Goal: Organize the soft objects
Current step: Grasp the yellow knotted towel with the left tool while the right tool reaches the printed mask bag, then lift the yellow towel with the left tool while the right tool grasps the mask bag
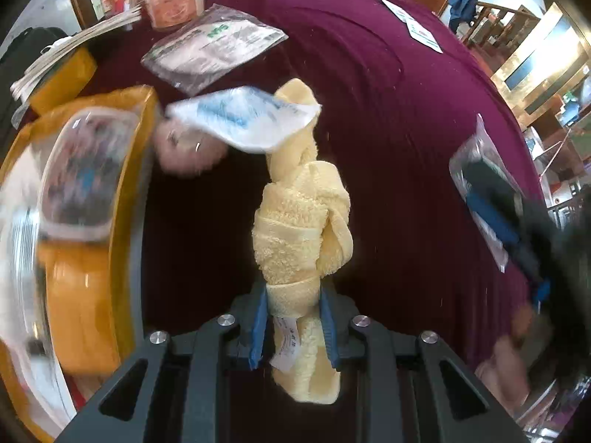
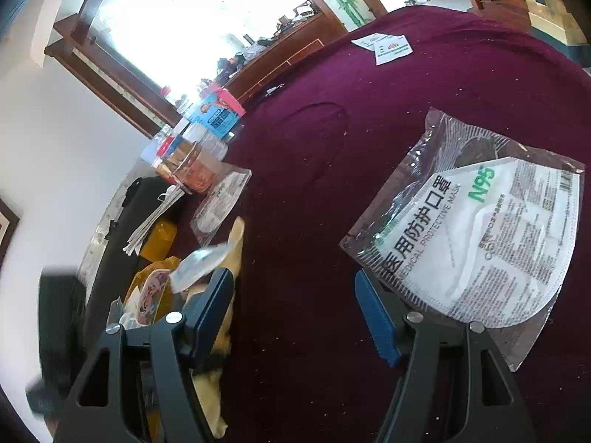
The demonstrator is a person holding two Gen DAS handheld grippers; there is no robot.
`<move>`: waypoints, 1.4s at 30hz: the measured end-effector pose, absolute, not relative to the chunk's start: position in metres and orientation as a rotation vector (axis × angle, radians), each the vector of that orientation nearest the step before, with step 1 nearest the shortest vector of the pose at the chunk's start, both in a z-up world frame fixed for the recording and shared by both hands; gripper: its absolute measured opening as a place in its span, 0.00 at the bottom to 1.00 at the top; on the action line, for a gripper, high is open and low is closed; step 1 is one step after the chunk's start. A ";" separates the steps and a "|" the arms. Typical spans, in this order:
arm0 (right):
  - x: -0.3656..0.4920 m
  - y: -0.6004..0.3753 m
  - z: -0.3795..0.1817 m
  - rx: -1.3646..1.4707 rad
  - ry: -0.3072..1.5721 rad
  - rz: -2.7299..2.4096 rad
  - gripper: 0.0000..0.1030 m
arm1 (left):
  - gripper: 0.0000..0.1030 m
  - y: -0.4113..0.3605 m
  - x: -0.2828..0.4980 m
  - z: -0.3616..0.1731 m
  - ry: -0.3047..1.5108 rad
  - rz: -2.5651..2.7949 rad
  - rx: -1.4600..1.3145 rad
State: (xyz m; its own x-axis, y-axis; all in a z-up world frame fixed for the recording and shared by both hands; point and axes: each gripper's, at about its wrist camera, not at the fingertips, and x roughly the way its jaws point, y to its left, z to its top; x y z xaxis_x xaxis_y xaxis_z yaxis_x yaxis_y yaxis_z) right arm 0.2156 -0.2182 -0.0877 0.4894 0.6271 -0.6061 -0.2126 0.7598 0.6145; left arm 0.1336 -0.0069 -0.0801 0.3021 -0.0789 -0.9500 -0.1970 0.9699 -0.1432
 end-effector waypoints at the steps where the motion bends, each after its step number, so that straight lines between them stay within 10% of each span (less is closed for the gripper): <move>1: 0.215 -0.221 -0.086 0.503 0.922 0.525 0.66 | 0.25 -0.005 0.123 -0.080 1.253 0.078 -0.274; 22: 0.263 -0.341 -0.087 0.498 1.000 0.095 0.65 | 0.28 0.003 0.096 -0.082 1.200 0.030 -0.370; 34: 0.263 -0.342 -0.092 0.587 1.008 0.191 0.59 | 0.55 -0.007 0.095 -0.080 1.197 -0.015 -0.353; 42: 0.254 -0.316 -0.106 0.660 1.057 0.294 0.06 | 0.61 -0.002 0.094 -0.073 1.163 -0.009 -0.358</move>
